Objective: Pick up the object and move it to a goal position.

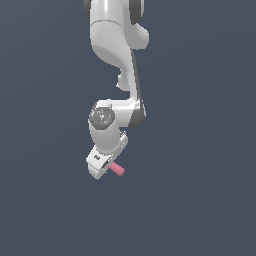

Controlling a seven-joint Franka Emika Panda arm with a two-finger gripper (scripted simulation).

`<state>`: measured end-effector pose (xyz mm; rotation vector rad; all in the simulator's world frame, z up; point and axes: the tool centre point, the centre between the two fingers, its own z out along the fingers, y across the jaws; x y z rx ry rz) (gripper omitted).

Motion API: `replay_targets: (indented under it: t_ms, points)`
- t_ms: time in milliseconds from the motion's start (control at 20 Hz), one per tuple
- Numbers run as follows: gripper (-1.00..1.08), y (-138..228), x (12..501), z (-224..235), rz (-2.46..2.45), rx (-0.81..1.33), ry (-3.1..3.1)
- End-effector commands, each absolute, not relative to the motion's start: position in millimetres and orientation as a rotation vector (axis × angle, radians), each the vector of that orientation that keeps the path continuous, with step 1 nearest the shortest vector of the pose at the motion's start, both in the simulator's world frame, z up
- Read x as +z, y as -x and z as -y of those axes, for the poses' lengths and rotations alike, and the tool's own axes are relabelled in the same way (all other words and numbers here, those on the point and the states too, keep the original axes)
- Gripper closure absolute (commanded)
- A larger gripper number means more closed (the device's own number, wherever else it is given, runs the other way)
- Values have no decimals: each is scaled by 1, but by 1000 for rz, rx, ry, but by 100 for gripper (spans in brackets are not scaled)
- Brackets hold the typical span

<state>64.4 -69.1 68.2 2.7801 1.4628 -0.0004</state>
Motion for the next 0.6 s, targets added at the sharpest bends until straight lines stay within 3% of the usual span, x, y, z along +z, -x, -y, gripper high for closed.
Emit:
replay_targets:
  t_ms: [0,550]
  points:
    - [-92,-64,65,69,-1463,-1,-2780]
    - [-92,-63,20,69,-1469,0,-2777]
